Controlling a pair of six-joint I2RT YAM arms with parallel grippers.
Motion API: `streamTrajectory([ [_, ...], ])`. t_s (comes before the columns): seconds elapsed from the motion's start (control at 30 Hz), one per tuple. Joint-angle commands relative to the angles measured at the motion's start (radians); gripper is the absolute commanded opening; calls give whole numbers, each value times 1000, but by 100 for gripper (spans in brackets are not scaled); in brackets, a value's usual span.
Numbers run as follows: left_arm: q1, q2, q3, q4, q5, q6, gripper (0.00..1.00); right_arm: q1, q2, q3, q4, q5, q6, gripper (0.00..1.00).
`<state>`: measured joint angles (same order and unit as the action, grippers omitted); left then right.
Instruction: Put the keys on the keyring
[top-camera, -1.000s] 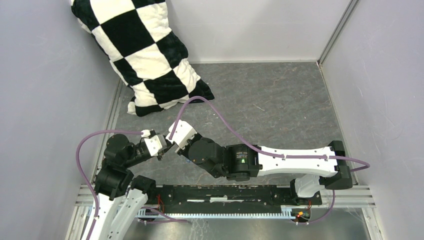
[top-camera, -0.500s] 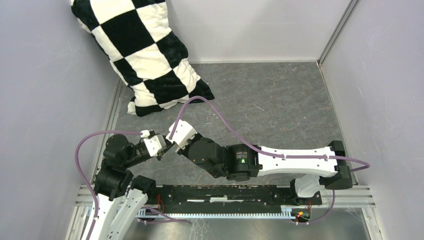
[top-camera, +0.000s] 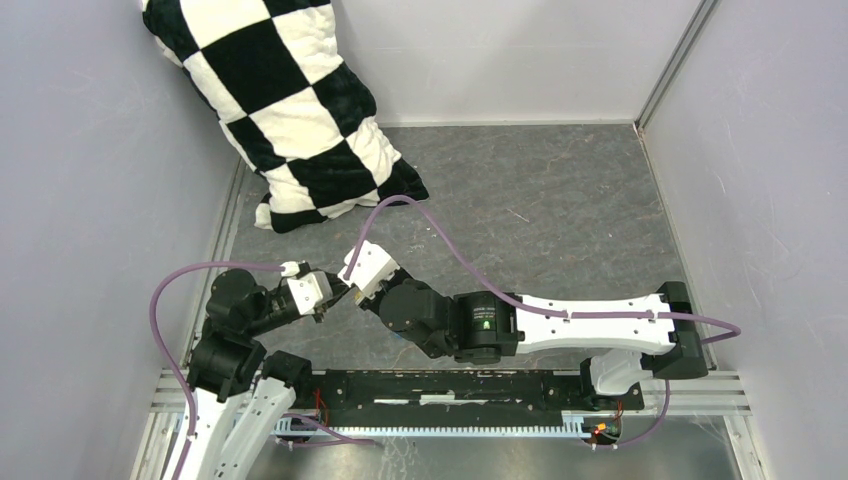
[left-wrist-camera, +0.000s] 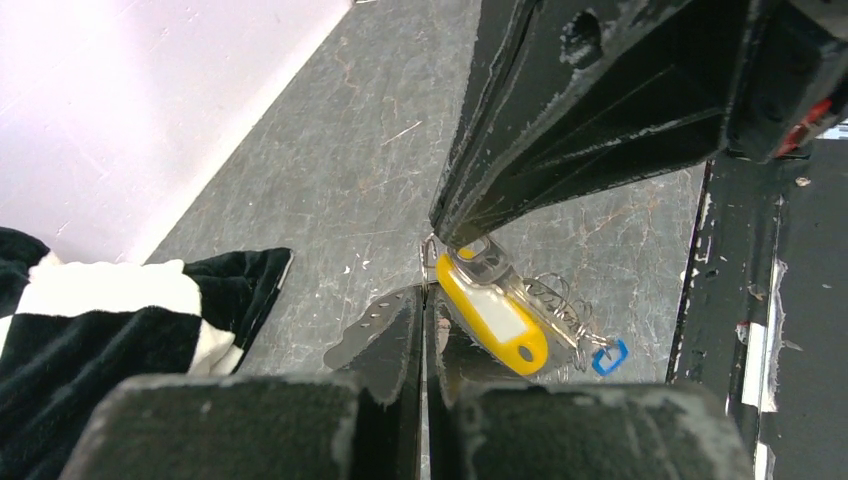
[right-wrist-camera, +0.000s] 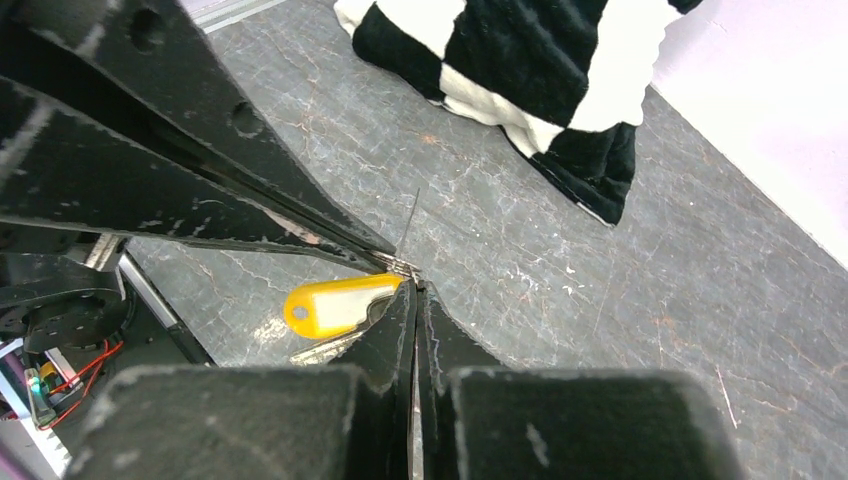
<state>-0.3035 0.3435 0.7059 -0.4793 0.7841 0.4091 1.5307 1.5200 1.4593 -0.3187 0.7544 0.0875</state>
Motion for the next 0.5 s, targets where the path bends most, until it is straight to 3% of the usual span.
streamTrajectory([
  [0.0, -2, -22, 37, 42, 39, -9, 2, 4, -58, -24, 52, 44, 30, 0],
  [0.47, 0, -14, 40, 42, 50, -11, 2, 4, -102, -88, 135, -27, 0, 0],
])
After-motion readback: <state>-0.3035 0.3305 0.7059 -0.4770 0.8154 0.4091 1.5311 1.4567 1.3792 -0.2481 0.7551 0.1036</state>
